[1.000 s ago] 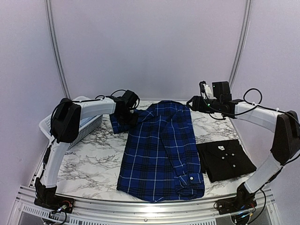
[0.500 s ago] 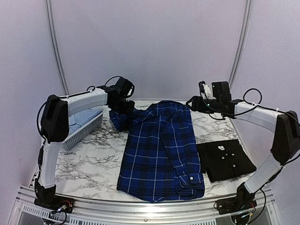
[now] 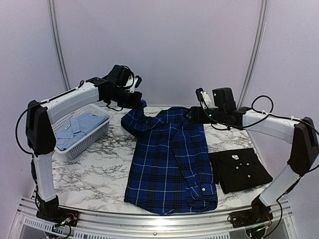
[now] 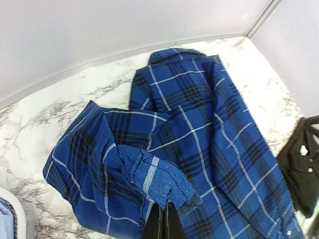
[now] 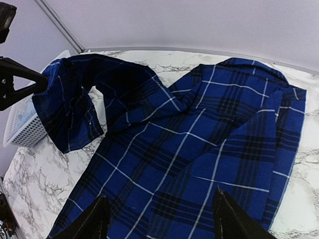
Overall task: Fold and stack the long sleeve shirts
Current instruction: Pick up the 1/3-folded shirt from the center of the board, then fold the 1/3-folded shirt at the center of the board.
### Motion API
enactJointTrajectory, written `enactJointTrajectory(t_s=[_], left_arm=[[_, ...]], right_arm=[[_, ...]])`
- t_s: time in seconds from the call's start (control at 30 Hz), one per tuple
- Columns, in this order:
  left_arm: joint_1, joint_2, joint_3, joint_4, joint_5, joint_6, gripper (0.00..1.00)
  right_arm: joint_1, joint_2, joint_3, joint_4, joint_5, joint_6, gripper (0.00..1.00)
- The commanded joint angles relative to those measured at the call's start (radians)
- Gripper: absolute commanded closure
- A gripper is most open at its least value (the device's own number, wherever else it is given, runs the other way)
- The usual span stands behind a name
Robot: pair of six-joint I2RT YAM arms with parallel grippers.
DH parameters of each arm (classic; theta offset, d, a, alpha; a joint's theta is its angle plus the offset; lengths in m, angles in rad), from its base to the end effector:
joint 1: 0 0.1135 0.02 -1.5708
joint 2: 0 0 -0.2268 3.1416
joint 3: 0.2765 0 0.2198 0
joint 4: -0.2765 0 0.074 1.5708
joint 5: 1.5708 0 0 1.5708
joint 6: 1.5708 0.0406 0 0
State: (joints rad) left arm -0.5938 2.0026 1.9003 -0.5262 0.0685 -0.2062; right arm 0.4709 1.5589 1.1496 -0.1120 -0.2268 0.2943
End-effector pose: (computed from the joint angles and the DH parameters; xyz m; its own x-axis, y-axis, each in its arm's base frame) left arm 0.3499 -0.2395 0.2903 -0.6006 0.1590 -0.7835 0.4915 0.8464 -0.2050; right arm 0.2932 0.1595 0.2546 -0.6034 0.0100 -0.7974 -0.4606 0.8119 0.3587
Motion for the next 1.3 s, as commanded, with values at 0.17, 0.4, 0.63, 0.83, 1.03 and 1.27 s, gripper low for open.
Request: enactJointTrajectory(t_s=[0.17,0.4,0.63,0.83,1.03,1.27], left_arm=[[-0.059,-0.058,0.003,-0.033,0.17,-0.116,1.0],[-0.089,-0.052,0.011,-0.006,0.166,-0.204,1.0],[-0.1,-0.043,0.008,0.026,0.178,-0.25,1.0],[-0.101,-0.042,0.004,0.033,0.192,-0.26,1.0],[-0.101,-0.047,-0.001,0.039,0.198,-0.263,1.0],[-0.104,-0.044,-0.014,0.042,0.203,-0.265,1.0]], right_arm=[[0.038,-0.041,-0.039,0.161,-0.076,0.079,0.32],[0.126,-0.085,-0.192,0.362,-0.145,0.203,0.23],[0.238,-0.049,-0.327,0.623,-0.141,0.421,0.12],[0.276,0.002,-0.366,0.728,-0.111,0.503,0.02],[0.279,0.101,-0.313,0.779,-0.118,0.554,0.02],[0.279,0.193,-0.194,0.75,-0.096,0.54,0.01]])
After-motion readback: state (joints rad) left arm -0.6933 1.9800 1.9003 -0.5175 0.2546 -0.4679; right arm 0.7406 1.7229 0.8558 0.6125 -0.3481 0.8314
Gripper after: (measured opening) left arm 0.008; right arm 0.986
